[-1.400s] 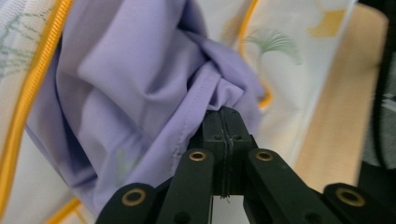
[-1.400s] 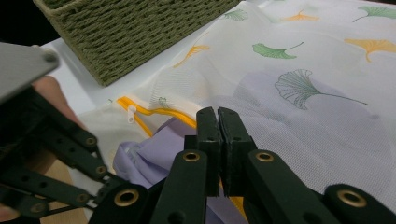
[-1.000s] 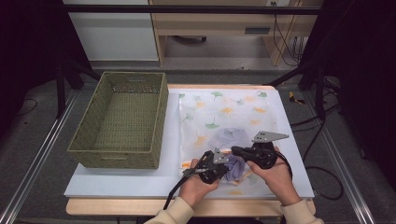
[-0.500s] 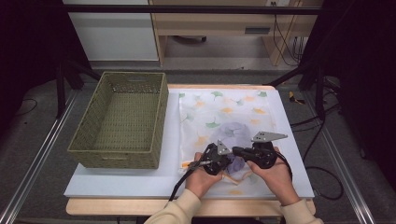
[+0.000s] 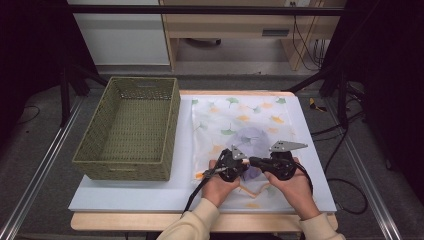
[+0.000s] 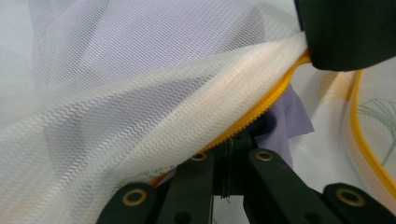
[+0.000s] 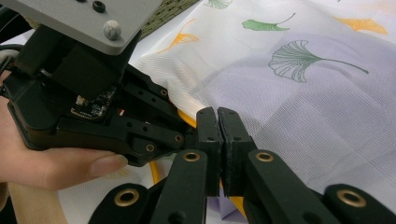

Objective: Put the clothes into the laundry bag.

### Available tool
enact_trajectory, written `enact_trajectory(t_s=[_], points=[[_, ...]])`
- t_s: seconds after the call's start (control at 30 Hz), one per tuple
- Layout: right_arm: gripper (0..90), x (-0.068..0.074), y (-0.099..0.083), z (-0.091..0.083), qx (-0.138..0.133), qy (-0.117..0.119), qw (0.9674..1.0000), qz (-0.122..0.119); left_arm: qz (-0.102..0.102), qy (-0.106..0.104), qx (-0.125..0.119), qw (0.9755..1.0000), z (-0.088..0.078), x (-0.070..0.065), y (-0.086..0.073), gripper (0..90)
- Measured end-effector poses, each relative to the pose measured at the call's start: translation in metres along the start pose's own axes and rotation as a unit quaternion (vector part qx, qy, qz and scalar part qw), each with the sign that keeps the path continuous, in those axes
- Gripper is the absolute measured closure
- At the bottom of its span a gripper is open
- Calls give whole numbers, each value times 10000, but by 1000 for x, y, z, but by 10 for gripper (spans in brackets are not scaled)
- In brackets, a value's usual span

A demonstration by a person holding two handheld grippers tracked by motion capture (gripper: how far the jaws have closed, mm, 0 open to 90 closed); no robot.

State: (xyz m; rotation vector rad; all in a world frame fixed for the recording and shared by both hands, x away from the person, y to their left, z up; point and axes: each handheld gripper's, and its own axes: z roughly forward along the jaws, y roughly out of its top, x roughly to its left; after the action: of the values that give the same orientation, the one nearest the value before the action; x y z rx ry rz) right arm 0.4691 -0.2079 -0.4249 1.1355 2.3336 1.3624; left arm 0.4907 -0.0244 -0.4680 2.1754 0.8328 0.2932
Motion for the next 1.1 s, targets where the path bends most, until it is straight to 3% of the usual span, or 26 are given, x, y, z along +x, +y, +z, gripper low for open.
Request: enact_trajectory(t_s=[0.63,1.1], points=[[890,-4,0,1,-36,-20,10000,79,-289,221,-215,9991,13,10,8,898],[891,-5,0,2,-26,-27,9999,96,-374,359,-273,9983,20,15,12,898]])
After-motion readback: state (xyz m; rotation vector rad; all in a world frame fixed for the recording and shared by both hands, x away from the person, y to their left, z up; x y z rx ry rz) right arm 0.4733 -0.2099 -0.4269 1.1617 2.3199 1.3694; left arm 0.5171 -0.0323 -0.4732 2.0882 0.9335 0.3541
